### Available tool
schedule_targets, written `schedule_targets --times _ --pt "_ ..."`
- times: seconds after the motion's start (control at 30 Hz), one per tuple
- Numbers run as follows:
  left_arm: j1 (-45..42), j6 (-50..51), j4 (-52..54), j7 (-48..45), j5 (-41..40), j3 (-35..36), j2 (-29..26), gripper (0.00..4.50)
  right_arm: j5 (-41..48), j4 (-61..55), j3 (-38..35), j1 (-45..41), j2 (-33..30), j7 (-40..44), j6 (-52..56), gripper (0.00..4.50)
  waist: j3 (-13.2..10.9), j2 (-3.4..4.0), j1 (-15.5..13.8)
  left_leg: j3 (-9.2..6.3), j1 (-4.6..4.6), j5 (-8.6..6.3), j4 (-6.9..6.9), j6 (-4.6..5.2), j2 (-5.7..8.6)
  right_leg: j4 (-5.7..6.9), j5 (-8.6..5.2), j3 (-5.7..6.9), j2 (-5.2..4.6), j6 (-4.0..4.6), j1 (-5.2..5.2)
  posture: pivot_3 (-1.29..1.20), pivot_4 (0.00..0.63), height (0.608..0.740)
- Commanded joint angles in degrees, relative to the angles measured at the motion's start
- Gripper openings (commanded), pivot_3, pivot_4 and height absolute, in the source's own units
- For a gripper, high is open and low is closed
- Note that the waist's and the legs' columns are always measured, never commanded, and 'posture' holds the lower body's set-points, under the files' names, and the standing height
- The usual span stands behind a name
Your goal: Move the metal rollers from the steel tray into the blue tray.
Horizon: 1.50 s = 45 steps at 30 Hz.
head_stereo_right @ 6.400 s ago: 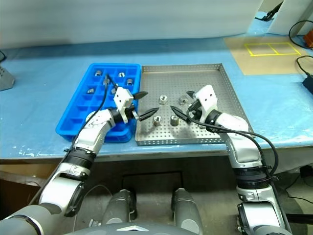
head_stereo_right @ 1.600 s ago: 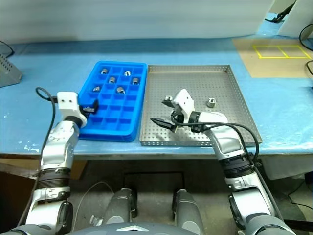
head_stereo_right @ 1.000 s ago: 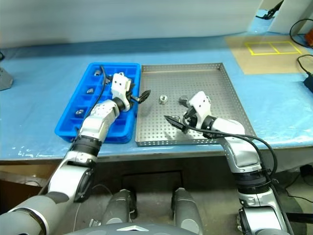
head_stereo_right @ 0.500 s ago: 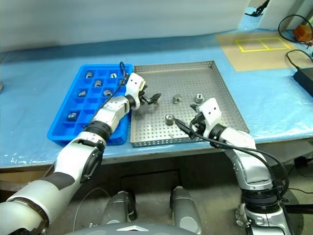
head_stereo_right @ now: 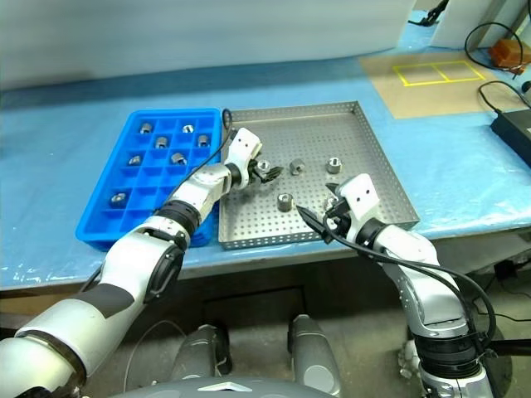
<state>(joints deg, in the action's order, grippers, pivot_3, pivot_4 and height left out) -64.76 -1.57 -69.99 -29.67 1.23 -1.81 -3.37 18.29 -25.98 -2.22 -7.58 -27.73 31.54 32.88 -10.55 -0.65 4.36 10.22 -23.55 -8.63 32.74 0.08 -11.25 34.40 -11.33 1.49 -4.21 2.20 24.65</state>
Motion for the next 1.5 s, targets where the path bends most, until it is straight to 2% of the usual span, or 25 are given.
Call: schedule_targets --times 0.03,0.17,0.33,0.43,0.7,0.93,1.07,1.23,1.5 --pt "-2.09 -1.06 -1.17 1.99 1.82 -0.59 -0.59 4.03 1.0 -3.45 -2.53 0.92 -0.43 -1.02 -0.16 4.5 0.0 0.0 0.12 0.0 0.0 0.0 0.0 0.0 0.0 0.0 0.0 0.0 0.0 -0.01 0.0 -0.63 0.15 0.74" --pt "-2.18 -0.75 -1.86 2.51 2.31 -0.32 -0.79 2.88 1.18 -4.03 -3.02 1.62 -0.41 -1.51 -0.05 4.5 0.0 0.0 0.84 -0.01 -0.07 -0.02 0.0 0.03 0.02 -0.1 0.03 0.01 0.0 -0.08 0.0 -0.64 0.15 0.74" --pt "-1.19 -0.88 -2.17 3.02 3.04 -0.46 -1.07 1.12 1.34 -4.01 -3.13 1.82 -0.48 -1.58 -0.31 4.5 0.01 0.02 1.38 -0.02 -0.14 -0.09 0.02 0.15 0.06 -0.36 0.12 0.01 -0.02 -0.18 -0.05 -0.63 0.15 0.74" --pt "-0.48 -0.85 -1.94 2.27 3.18 -0.69 -1.27 0.4 1.46 -3.57 -2.96 1.47 -0.62 -1.33 -0.55 4.5 0.03 0.05 1.37 -0.04 -0.13 -0.16 0.02 0.31 0.07 -0.6 0.15 0.03 -0.03 -0.21 -0.23 -0.62 0.15 0.74" --pt "0.13 -0.71 -0.4 2.06 1.04 1.64 -2.27 0.4 1.55 -2.48 -2.1 0.37 -0.68 -0.58 -0.76 4.5 0.03 0.06 1.3 -0.03 -0.11 -0.22 0.06 0.68 0.31 -0.73 0.16 0.0 -0.27 -0.21 -0.36 -0.58 0.15 0.74" --pt "-0.56 1.9 5.12 0.57 -4.64 6.88 -3.57 0.4 1.35 -0.47 -1.12 -1.26 -0.49 0.76 -1.25 4.5 0.03 0.06 1.07 -0.03 -0.12 -0.22 0.06 0.69 0.3 -0.72 0.17 0.01 -0.26 -0.2 -0.36 -0.53 0.15 0.74" --pt "1.14 4.0 14.79 1.32 -6.82 8.37 -4.73 0.4 1.19 1.81 0.15 -3.15 -0.37 2.36 -2.16 4.5 0.03 0.06 0.9 -0.03 -0.13 -0.22 0.04 0.71 0.27 -0.73 0.17 0.01 -0.29 -0.2 -0.35 -0.46 0.15 0.74" --pt "6.11 11.47 32.28 3.53 -9.39 9.22 -5.92 0.4 1.0 6.06 2.23 -6.63 -0.05 4.91 -3.8 4.5 0.02 0.07 0.37 -0.02 -0.11 -0.22 0.03 0.71 0.1 -0.69 0.17 0.02 -0.31 -0.19 -0.35 -0.36 0.15 0.74" --pt "19.48 20.92 58.79 13.66 -6.75 9.09 -8.98 0.4 0.24 14.69 6.95 -13.44 1.71 10.15 -8.02 4.5 0.0 0.12 -2.28 0.03 -0.03 -0.18 0.02 0.64 -0.13 -0.54 0.19 0.07 -0.19 -0.16 -0.35 -0.19 0.15 0.74"
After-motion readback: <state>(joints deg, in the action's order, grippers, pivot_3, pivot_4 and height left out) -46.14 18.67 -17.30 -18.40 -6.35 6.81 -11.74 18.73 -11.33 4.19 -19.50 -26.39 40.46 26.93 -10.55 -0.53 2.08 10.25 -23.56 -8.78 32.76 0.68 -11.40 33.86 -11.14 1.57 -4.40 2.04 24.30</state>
